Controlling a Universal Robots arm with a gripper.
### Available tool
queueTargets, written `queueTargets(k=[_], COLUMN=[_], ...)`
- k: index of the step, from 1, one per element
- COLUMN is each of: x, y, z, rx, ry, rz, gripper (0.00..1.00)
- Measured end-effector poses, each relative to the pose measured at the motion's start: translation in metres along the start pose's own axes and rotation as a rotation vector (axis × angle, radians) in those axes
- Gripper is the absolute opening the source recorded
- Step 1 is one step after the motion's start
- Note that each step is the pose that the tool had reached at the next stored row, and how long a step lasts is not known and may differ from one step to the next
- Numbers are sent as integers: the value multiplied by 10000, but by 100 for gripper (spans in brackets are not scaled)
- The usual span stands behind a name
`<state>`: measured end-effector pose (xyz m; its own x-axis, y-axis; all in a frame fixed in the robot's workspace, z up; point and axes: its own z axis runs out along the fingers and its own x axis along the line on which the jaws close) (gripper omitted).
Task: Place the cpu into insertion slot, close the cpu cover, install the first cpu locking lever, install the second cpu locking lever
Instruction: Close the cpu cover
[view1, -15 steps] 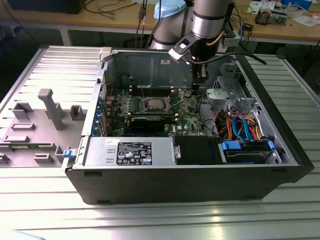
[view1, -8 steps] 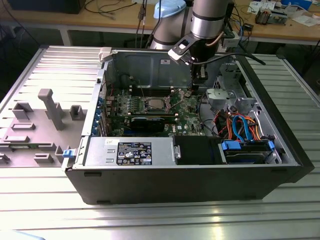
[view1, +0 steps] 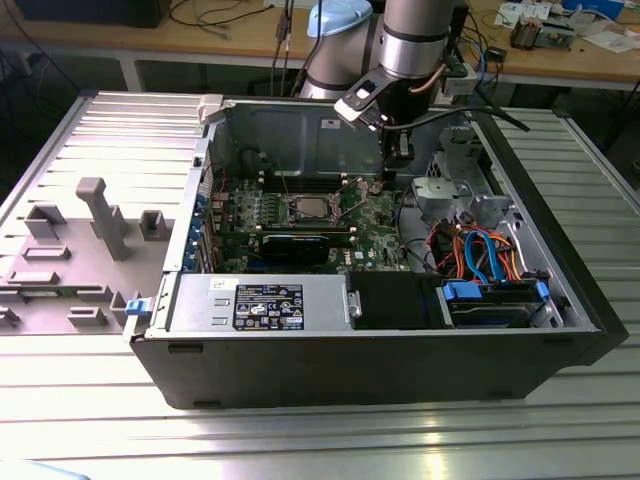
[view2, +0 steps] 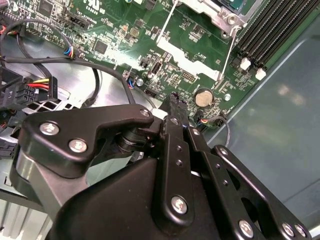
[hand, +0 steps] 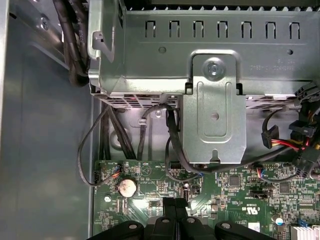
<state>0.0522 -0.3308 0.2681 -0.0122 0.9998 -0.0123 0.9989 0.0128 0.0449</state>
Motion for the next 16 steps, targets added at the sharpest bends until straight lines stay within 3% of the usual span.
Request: queueTargets(k=[3,7,8,9,13,16], x=[0,0,0,0,1,1], y=[-8,-5,8,18,33,33], z=[18,35,44,56,92,116], rx=[26,374,560,686,720,716], ry=[1,5,7,10,8,10], rz=[-2,-3,-6,-8,-27,-330], gripper=[11,11,11,11,11,11])
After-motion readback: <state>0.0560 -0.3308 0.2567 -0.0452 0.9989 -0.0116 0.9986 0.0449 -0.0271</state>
